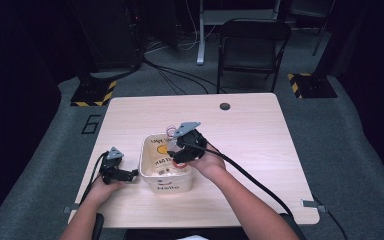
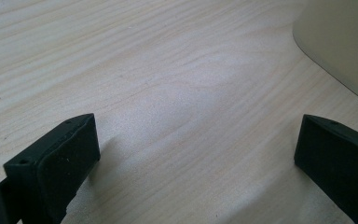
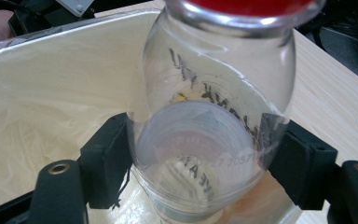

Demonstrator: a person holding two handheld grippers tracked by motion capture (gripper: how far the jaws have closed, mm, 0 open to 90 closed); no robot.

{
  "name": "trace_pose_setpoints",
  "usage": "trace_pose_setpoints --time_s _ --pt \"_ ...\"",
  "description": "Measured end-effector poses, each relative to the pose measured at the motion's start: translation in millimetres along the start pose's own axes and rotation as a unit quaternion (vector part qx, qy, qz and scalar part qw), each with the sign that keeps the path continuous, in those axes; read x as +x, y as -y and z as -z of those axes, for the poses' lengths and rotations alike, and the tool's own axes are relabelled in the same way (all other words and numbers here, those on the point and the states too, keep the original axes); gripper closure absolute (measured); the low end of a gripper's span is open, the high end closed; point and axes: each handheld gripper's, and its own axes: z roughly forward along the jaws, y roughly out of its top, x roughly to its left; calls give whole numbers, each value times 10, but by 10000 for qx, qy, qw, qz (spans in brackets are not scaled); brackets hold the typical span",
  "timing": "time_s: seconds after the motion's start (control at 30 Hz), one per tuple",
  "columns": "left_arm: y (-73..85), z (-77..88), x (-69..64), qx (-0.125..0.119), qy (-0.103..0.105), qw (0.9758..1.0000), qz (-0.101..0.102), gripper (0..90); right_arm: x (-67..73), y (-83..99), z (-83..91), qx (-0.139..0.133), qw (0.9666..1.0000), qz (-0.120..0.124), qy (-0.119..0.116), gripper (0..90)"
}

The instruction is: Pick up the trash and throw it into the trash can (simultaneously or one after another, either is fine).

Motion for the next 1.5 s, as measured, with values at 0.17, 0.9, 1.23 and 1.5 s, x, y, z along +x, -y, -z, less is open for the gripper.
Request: trace_pose_setpoints --time_s 0.17,0.9,1.23,1.5 --pt "-1 1 4 5 -6 10000 -27 0 -39 -5 27 13 9999 -157 -66 221" --pt "-1 1 5 7 -5 10000 -33 0 -80 14 388 -337 9987 -386 -37 186" --pt "-1 1 5 6 -7 10000 -37 0 -305 189 628 -472 9970 -601 136 229" --pt "-4 8 7 45 7 10000 -41 0 -463 307 710 -555 9962 -615 274 296"
